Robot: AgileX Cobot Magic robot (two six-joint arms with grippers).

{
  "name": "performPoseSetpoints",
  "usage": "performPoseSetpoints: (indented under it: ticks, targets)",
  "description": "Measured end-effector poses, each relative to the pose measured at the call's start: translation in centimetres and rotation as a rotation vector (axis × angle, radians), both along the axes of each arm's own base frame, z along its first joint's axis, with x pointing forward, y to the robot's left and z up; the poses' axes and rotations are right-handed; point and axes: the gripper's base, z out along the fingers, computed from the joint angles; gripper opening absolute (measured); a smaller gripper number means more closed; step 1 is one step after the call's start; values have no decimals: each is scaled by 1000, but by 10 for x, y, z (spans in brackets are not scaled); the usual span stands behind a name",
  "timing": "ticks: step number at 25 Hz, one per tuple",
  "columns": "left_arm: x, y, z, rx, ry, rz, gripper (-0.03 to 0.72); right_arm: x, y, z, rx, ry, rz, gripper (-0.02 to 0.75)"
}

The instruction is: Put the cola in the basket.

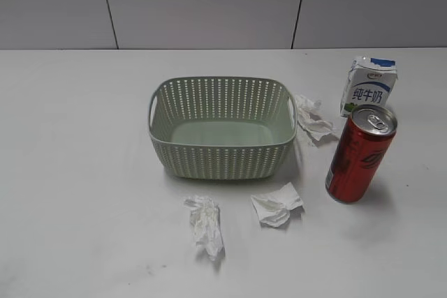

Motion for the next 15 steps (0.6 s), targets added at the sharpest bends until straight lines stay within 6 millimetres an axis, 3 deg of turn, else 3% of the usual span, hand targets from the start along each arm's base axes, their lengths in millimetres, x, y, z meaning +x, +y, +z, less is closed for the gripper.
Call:
performPoseSetpoints:
  ticks: [15]
  targets:
    - [0, 0, 0, 0, 0, 0, 604, 0, 0, 0, 0, -1, 0, 580]
